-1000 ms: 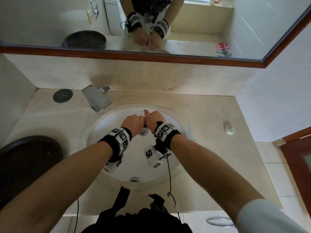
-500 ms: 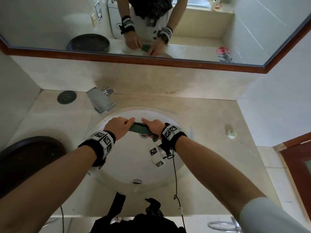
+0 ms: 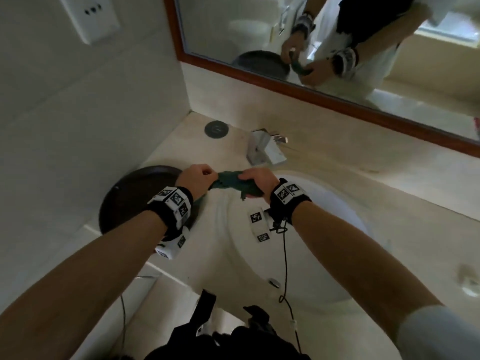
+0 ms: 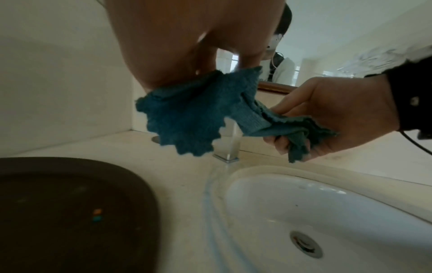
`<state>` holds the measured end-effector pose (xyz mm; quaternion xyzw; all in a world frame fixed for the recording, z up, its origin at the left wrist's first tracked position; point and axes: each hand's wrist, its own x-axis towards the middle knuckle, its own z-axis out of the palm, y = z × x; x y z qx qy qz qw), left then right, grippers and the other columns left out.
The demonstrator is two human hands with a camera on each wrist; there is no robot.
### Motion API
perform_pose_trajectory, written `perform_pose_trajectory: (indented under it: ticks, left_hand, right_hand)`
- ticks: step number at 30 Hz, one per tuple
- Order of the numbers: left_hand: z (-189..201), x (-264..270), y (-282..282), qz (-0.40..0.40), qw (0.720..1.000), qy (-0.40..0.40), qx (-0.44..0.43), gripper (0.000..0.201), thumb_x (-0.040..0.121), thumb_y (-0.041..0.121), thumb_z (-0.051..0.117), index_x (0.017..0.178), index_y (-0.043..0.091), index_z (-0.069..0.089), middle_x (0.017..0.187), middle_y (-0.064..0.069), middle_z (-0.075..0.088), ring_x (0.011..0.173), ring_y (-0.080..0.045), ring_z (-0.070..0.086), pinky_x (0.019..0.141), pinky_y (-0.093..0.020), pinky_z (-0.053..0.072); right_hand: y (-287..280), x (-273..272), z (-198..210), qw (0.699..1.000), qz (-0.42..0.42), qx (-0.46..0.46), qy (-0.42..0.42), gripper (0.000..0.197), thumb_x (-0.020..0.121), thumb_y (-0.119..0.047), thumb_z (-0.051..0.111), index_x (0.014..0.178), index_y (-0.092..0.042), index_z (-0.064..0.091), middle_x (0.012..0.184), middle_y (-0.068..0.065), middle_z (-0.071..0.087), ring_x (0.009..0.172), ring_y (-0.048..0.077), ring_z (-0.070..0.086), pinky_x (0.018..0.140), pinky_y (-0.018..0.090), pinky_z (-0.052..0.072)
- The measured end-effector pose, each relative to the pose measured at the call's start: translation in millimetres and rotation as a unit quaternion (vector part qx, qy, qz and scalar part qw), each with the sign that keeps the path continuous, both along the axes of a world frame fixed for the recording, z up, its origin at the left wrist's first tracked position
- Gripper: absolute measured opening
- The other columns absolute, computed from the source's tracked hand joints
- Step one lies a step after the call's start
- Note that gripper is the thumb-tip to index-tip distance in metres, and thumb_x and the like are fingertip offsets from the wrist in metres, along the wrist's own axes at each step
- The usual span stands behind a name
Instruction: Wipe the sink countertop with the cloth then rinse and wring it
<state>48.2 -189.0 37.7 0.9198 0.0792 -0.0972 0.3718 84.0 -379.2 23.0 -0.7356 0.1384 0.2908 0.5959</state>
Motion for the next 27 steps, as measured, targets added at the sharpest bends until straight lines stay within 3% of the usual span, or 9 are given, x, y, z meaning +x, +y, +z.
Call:
perform_pose_trajectory:
  ticks: [4,7,9,12,14,17,20,22,27]
  left_hand:
    - [0,-6,52,0.07,0.997,-0.002,0.016,0.018,0.089,0.035,0.057,0.095,0.023,0.069,0.1,-0.009,0.07,0.095,-0.03,0.063,0.088,-0.04,0.052]
    - [-5,-12,84,0.11,0.993,-0.007,0.034,0.013,0.086,0.039,0.058,0.09,0.03,0.068,0.101,-0.006,0.071,0.097,-0.03,0.063,0.088,-0.041,0.052]
    - [-8,-19,102,0.13,0.99,0.001,0.052,0.011,0.087,0.038,0.058,0.088,0.031,0.066,0.099,-0.005,0.07,0.095,-0.029,0.063,0.087,-0.041,0.052]
    - [-14,-30,125,0.157,0.985,0.021,0.062,0.013,0.088,0.04,0.056,0.09,0.03,0.066,0.099,-0.004,0.07,0.095,-0.029,0.064,0.086,-0.041,0.053]
    - [-19,-36,136,0.171,0.983,0.03,0.065,0.015,0.088,0.039,0.056,0.09,0.029,0.066,0.1,-0.005,0.07,0.095,-0.03,0.063,0.086,-0.04,0.053]
    - [-26,-41,150,0.185,0.979,0.05,0.069,0.016,0.088,0.038,0.055,0.092,0.029,0.067,0.102,-0.006,0.07,0.095,-0.03,0.063,0.081,-0.035,0.051]
    - [-26,-45,157,0.19,0.976,0.079,0.067,0.016,0.087,0.04,0.054,0.096,0.03,0.063,0.108,-0.005,0.068,0.1,-0.03,0.061,0.082,-0.034,0.046]
    - [-28,-44,159,0.193,0.976,0.084,0.062,0.019,0.085,0.041,0.056,0.099,0.029,0.062,0.111,-0.004,0.067,0.104,-0.03,0.061,0.085,-0.034,0.045]
    - [-21,-29,144,0.162,0.985,0.046,0.043,0.027,0.084,0.042,0.059,0.103,0.025,0.062,0.112,-0.003,0.066,0.101,-0.026,0.061,0.087,-0.034,0.048]
  right_hand:
    - [56,5,7,0.998,0.048,0.027,-0.019,0.011,0.087,-0.009,0.063,0.077,-0.013,0.064,0.075,0.015,0.063,0.062,0.027,0.06,0.055,0.033,0.052]
    - [92,9,1,0.994,0.096,0.024,-0.038,0.012,0.084,-0.003,0.061,0.08,-0.013,0.068,0.088,0.019,0.064,0.077,0.034,0.061,0.076,0.047,0.055]
    - [114,10,-7,0.994,0.104,0.018,-0.033,0.022,0.084,-0.002,0.062,0.105,-0.006,0.068,0.101,0.013,0.062,0.09,0.027,0.06,0.085,0.041,0.054]
    - [144,4,-16,0.994,0.099,0.008,-0.035,0.039,0.086,-0.003,0.063,0.125,-0.002,0.059,0.104,0.007,0.059,0.082,0.017,0.06,0.06,0.022,0.056]
    - [160,0,-21,0.994,0.103,0.001,-0.026,0.039,0.088,-0.006,0.063,0.126,-0.003,0.057,0.104,0.007,0.058,0.085,0.019,0.06,0.058,0.027,0.057]
    - [177,-1,-28,0.989,0.144,-0.03,-0.024,0.033,0.088,-0.012,0.065,0.121,-0.007,0.062,0.107,0.01,0.062,0.093,0.024,0.061,0.073,0.037,0.056]
    - [184,-4,-27,0.961,0.236,-0.118,-0.078,0.034,0.088,-0.023,0.066,0.12,-0.01,0.066,0.121,0.011,0.064,0.108,0.026,0.06,0.093,0.038,0.05]
    - [183,-7,-26,0.956,0.236,-0.144,-0.1,0.031,0.085,-0.025,0.069,0.114,-0.013,0.069,0.12,0.007,0.066,0.113,0.025,0.059,0.102,0.038,0.045]
    - [166,-5,-20,0.967,0.178,-0.154,-0.102,0.027,0.083,-0.025,0.071,0.109,-0.017,0.071,0.112,0.003,0.067,0.104,0.02,0.061,0.093,0.03,0.047]
